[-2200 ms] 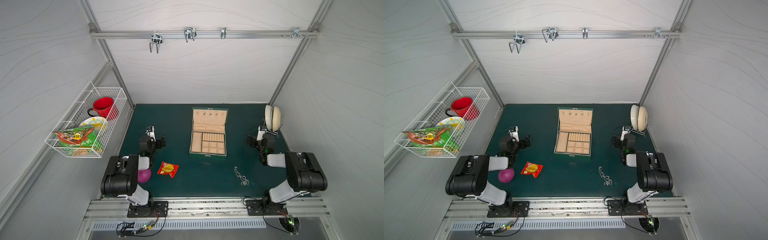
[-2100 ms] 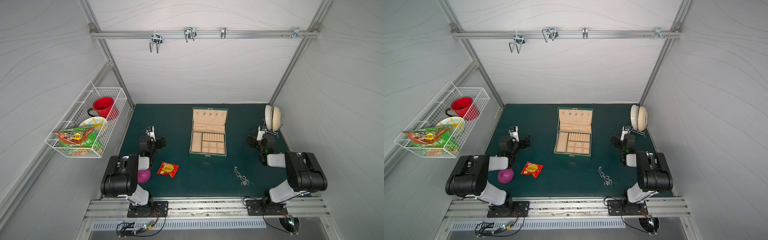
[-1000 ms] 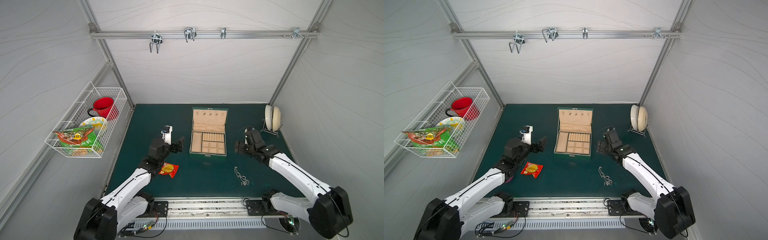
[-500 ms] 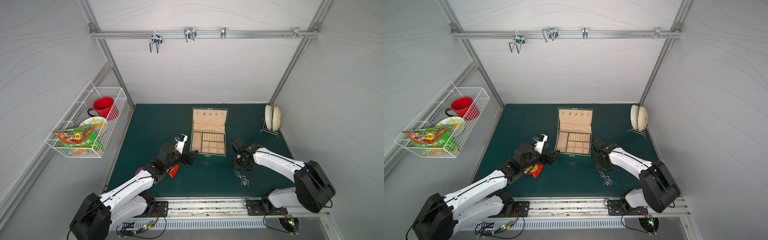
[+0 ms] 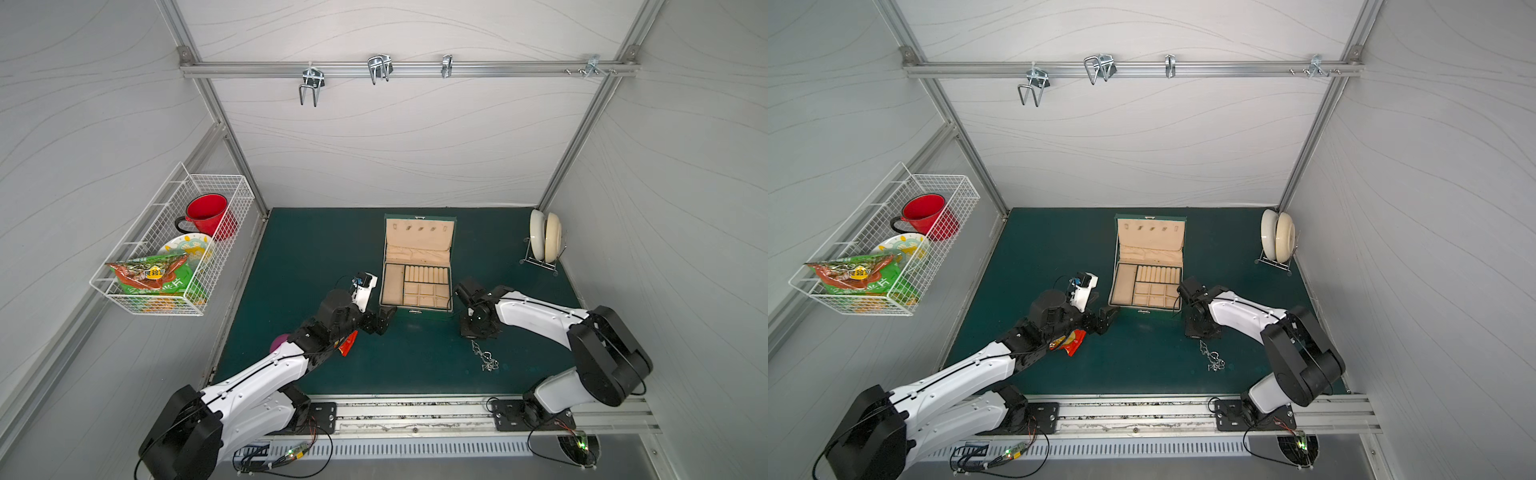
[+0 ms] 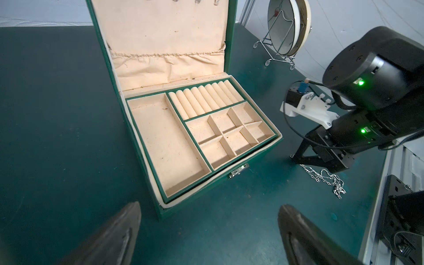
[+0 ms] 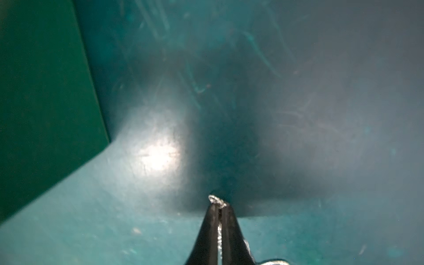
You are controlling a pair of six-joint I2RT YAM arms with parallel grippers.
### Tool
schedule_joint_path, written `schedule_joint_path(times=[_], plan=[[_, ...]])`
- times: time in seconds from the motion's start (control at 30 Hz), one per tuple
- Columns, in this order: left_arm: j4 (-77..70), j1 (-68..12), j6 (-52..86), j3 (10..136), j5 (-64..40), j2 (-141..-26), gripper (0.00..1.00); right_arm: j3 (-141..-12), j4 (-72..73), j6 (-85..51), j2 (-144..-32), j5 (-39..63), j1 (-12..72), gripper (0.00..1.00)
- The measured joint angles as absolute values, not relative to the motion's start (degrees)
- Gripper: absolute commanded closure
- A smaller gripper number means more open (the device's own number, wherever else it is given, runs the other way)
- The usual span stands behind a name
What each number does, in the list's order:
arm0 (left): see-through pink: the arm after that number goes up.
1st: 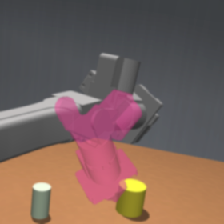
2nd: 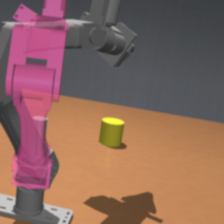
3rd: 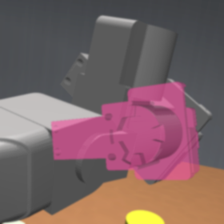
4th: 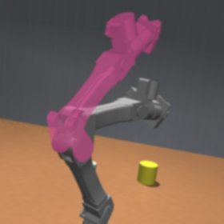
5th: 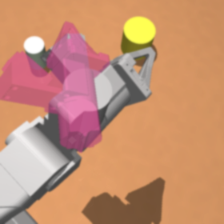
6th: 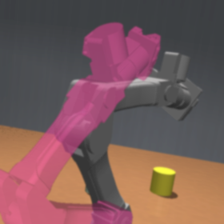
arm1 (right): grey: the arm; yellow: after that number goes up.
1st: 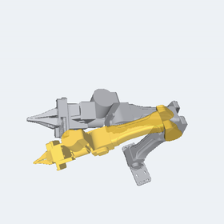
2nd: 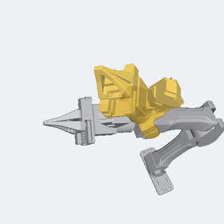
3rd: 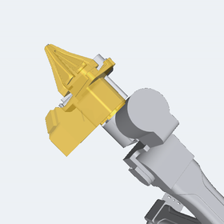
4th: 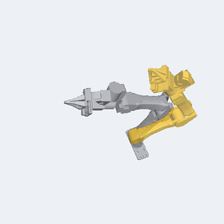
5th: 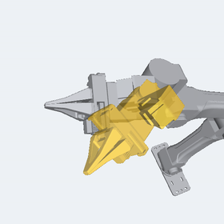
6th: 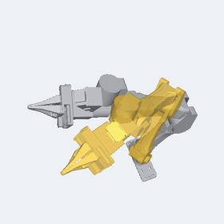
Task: Put jewelry chain into jewelry box
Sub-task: Pick up the necklace from the center of the board.
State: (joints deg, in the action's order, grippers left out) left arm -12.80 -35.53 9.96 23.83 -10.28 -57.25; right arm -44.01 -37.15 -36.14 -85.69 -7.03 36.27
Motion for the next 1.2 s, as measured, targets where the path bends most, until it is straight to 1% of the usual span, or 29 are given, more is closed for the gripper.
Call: schedule_joint_path(times=[0.17, 0.27, 0.4, 0.63, 0.87, 1.0, 1.2], plan=[[-18.5, -38.5, 8.6, 23.5, -14.6, -61.9, 0.00, -41.2, -35.0, -36.0, -81.5, -7.6, 36.7, 1.00], [-24.6, -42.1, 7.8, 23.5, -17.6, -67.4, 0.00, -39.1, -35.0, -35.3, -73.0, -7.6, 37.2, 1.00], [-33.6, -45.8, 7.4, 25.1, -22.1, -77.0, 0.00, -39.6, -35.2, -33.9, -58.8, -6.6, 37.3, 1.00], [-44.8, -49.9, 5.2, 33.7, -26.5, -89.5, 0.01, -42.1, -38.4, -31.5, -45.5, -2.9, 37.3, 1.00], [-54.0, -52.5, 4.5, 40.9, -30.5, -99.6, 0.01, -45.9, -40.5, -28.9, -40.0, 1.2, 37.3, 1.00], [-54.7, -53.7, 4.1, 43.5, -32.5, -102.1, 0.02, -47.3, -41.1, -27.5, -38.6, 2.5, 37.3, 1.00], [-55.0, -55.2, 3.2, 47.2, -34.3, -104.7, 0.06, -48.8, -41.0, -26.4, -37.6, 4.5, 37.3, 1.00]])
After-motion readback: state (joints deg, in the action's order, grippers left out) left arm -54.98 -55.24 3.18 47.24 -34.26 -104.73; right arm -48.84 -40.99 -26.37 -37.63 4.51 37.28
